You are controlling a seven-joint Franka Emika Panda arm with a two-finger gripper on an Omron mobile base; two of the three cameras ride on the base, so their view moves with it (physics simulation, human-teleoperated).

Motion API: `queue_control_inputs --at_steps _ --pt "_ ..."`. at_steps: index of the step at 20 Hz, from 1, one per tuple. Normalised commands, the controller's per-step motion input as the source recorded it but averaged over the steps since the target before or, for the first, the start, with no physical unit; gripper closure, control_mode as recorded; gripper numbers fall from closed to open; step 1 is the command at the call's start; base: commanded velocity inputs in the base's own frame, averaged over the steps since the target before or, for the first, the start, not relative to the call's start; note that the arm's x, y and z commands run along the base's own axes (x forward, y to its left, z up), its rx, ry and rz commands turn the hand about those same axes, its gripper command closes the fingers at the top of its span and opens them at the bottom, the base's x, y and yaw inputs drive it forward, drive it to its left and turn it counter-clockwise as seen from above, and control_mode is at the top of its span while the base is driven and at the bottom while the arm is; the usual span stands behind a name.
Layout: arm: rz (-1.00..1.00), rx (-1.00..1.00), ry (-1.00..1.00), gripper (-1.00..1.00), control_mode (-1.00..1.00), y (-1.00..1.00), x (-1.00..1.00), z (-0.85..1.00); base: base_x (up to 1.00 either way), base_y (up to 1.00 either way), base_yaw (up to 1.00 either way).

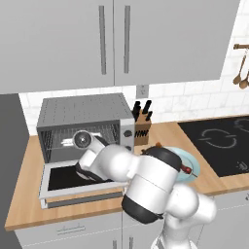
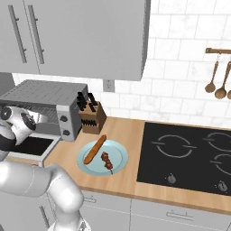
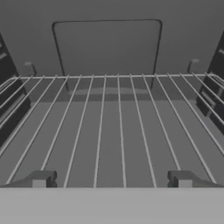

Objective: Pick up the kebab skewer and baguette bread, and place them inside the toaster oven. Close the toaster oven door and start by setting the timer.

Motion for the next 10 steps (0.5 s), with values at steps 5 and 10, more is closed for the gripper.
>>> queue_control_inputs --at_steps 5,10 --pt "0.00 0.00 0.11 -1.00 -1.00 0.00 -0.29 -0.41 0.00 0.00 0.00" --pt "0.00 0.00 0.11 -1.00 -1.00 0.00 -0.88 -0.59 0.00 0.00 0.00"
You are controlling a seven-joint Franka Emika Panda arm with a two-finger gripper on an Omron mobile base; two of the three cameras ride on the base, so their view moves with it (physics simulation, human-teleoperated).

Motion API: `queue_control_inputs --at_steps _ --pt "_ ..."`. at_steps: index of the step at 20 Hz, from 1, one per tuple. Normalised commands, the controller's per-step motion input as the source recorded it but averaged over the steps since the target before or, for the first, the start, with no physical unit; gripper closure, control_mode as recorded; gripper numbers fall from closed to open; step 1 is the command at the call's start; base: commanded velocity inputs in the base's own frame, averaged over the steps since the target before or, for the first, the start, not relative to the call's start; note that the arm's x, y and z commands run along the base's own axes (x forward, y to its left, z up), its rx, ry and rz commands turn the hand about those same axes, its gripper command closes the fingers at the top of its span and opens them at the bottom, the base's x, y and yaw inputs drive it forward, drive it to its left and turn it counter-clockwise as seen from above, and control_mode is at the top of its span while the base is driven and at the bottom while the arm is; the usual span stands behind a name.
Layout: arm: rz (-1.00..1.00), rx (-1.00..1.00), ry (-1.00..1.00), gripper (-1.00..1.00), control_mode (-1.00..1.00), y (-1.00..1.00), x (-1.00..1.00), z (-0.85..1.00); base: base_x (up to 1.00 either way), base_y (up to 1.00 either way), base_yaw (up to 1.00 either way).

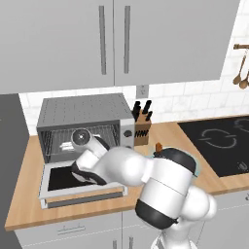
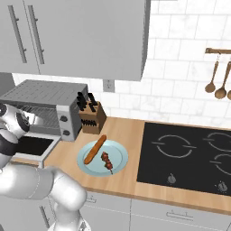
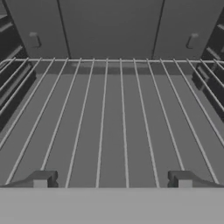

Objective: Pick up the kebab skewer and baguette bread, and place them inside the toaster oven. Close the toaster oven door and start by setting the timer.

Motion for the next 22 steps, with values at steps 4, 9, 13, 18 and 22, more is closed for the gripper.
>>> queue_control_inputs --at_steps 4,9,13,18,22 --pt "0.00 0.00 0.15 -1.00 -1.00 0.00 -0.81 -0.55 0.00 0.00 0.00" --pt "0.00 0.00 0.20 -1.00 -1.00 0.00 -0.78 -0.52 0.00 0.00 0.00" --pt "0.00 0.00 0.21 -1.00 -1.00 0.01 -0.72 -0.51 0.00 0.00 0.00" --pt "0.00 -0.01 0.21 -1.00 -1.00 0.08 -0.69 -0.51 0.00 0.00 0.00" --pt "0.00 -0.01 0.16 -1.00 -1.00 0.06 -0.65 -0.38 0.00 0.00 0.00"
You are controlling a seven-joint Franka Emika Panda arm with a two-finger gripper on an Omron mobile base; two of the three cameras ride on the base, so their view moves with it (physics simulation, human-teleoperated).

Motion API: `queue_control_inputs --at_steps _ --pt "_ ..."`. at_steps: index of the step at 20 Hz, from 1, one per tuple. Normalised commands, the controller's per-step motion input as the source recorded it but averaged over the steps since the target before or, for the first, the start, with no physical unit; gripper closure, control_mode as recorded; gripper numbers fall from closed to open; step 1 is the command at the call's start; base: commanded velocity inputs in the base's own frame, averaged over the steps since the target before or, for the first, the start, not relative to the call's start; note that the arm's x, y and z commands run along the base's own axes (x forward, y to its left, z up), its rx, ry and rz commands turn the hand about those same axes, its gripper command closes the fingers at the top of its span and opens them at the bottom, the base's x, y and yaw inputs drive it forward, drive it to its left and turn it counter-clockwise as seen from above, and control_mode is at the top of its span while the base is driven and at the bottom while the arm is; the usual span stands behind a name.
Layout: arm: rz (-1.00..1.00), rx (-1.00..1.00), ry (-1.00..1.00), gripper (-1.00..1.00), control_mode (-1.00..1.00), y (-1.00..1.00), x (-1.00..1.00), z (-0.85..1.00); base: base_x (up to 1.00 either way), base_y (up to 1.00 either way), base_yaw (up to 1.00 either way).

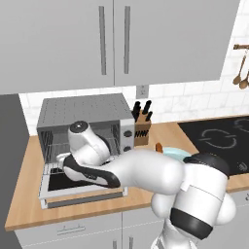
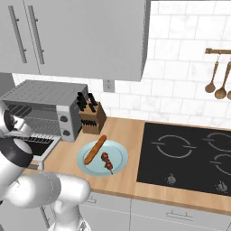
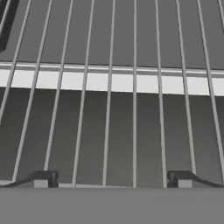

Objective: Pick up the kebab skewer and baguette bread, and place them inside the toaster oven. Close the toaster oven door and start by setting the timer.

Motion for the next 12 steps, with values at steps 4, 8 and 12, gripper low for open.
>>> queue_control_inputs --at_steps 4,8,12 --pt "0.00 -0.02 0.09 -1.00 -1.00 0.02 -0.51 -0.15 0.00 0.00 0.00" --pt "0.00 -0.01 0.00 -1.00 -1.00 -0.56 -0.16 0.33 0.00 0.00 0.00" --pt "0.00 0.00 0.03 -1.00 -1.00 -0.83 -0.09 0.70 0.00 0.00 0.00"
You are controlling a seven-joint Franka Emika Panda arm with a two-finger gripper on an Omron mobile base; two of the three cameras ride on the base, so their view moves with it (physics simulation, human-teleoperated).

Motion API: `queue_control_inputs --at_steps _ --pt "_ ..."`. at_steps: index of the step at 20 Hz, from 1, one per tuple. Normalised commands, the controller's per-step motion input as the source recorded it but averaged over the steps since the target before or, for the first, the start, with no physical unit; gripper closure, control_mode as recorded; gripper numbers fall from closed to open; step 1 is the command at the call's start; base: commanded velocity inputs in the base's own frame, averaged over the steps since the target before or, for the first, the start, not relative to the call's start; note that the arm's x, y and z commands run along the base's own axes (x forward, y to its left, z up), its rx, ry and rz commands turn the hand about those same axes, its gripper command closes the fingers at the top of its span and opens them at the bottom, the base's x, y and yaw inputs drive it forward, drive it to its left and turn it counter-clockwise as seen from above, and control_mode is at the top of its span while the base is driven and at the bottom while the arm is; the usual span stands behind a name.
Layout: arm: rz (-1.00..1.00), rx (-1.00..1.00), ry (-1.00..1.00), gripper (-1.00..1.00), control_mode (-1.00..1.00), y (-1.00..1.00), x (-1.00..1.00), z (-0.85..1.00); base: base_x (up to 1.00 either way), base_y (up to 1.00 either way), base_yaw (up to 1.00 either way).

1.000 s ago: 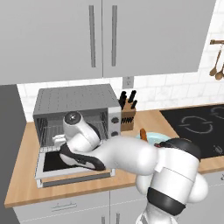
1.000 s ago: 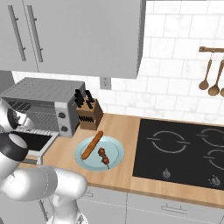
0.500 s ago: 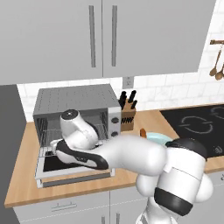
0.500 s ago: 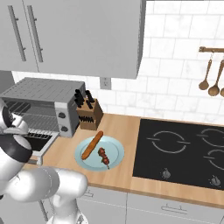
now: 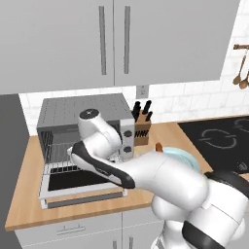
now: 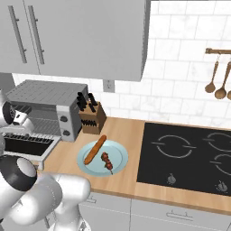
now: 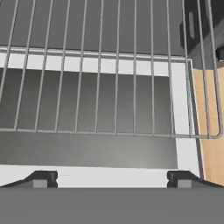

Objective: Pick up the kebab skewer and baguette bread, and place them inside the toaster oven. Close the toaster oven door and start by setting the timer.

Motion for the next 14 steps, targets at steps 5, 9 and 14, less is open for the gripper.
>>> queue_control_inputs --at_steps 5,9,14 --pt "-0.01 0.01 0.05 -1.00 -1.00 -1.00 -0.46 0.30 0.00 0.00 0.00" --pt "-0.01 0.02 0.09 -1.00 -1.00 -1.00 -0.24 0.20 0.00 0.00 0.00" --pt "0.00 0.07 0.07 -1.00 -1.00 -1.00 -0.03 0.09 0.00 0.00 0.00"
